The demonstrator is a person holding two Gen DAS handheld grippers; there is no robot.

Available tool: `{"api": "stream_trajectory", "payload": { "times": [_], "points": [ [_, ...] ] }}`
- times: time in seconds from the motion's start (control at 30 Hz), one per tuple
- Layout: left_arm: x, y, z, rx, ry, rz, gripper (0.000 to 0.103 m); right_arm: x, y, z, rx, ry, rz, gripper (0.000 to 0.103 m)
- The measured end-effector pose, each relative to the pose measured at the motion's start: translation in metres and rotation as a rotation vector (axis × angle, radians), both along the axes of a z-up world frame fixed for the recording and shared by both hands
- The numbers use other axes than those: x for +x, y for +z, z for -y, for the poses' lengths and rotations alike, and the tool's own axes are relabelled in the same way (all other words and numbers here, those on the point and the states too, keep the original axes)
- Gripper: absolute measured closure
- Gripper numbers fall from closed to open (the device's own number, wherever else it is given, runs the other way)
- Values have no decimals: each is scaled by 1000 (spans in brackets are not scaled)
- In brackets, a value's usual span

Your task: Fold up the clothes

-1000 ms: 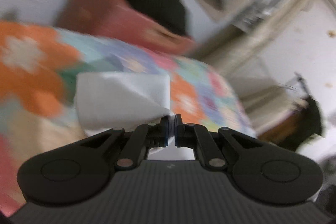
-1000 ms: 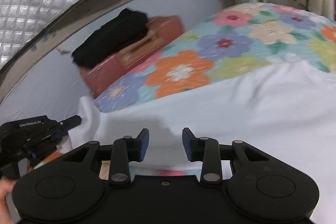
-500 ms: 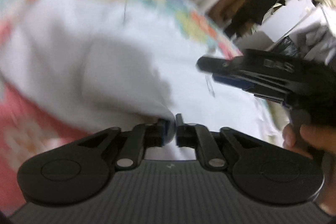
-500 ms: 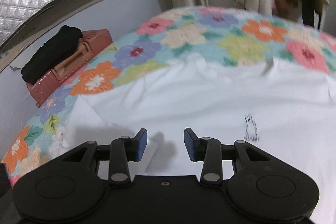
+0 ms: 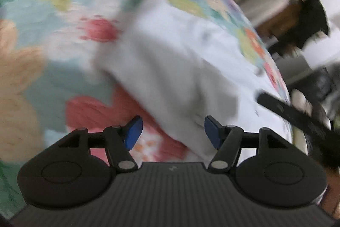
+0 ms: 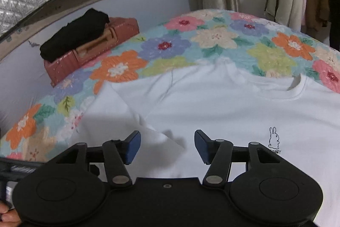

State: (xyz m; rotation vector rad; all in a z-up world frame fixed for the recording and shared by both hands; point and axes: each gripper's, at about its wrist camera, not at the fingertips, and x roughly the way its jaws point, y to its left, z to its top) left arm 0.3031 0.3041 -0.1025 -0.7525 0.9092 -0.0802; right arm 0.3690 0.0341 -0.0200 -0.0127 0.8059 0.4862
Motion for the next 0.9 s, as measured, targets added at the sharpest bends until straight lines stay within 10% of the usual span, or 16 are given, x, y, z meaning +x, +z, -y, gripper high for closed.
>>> {"api": "stream_trajectory", "payload": {
  "times": [0.17,0.27,0.47,0.53,0.63,0.9],
  "points": [
    [4,13,1,150,-32,54,42,-28,-11,-28,-140,241,-6,30],
    [17,10,14,110,-66,44,42,-45,-18,-47,-273,405,50,20],
    [22,6,9,-29,-44,81,16,-20,-40,-53,-335,267,8,21],
    [24,5,10,-51,-51,96,14,-1,-46,-41,-324,195,-19,32],
    [25,9,19,37,-55,95,14,18,-45,-13,-258,119,-31,91],
    [23,14,12,98,41,119,14,37,4,68,-175,-144,108,92]
  ]
}}
